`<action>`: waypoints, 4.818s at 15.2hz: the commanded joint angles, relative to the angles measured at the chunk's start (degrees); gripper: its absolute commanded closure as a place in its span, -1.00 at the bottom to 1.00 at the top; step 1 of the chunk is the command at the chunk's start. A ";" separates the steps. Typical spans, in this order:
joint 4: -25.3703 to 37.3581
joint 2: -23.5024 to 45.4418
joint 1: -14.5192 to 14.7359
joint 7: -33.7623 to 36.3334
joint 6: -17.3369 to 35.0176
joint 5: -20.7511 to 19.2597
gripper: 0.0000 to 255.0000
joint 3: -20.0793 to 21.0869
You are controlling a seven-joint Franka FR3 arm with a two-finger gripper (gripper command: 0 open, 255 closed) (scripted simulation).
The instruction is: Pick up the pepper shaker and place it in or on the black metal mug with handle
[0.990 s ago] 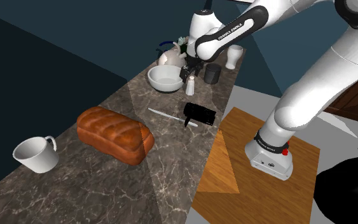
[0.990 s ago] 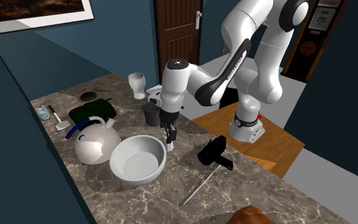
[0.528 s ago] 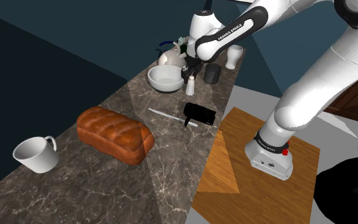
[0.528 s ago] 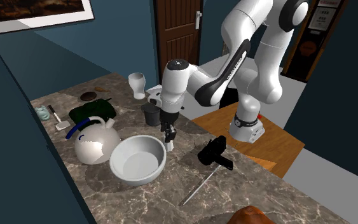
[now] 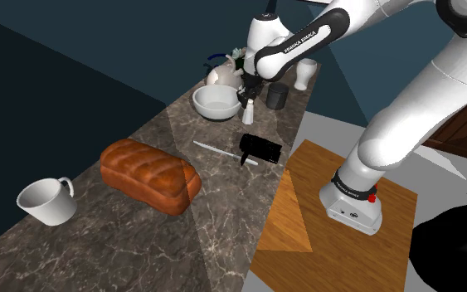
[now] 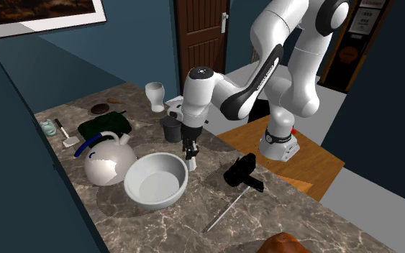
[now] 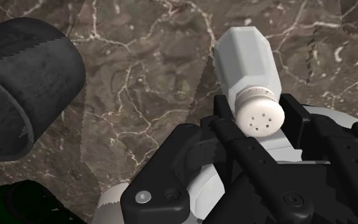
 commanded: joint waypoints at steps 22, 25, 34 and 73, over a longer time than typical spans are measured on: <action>9.35 -8.01 0.65 -2.59 -17.29 2.12 1.00 -0.03; 11.11 -8.64 0.70 -2.86 -19.68 2.30 1.00 -0.02; 16.70 -9.78 0.81 -3.58 -26.37 2.71 1.00 0.04; 15.80 -0.38 -7.65 -28.84 -13.83 3.02 1.00 -17.77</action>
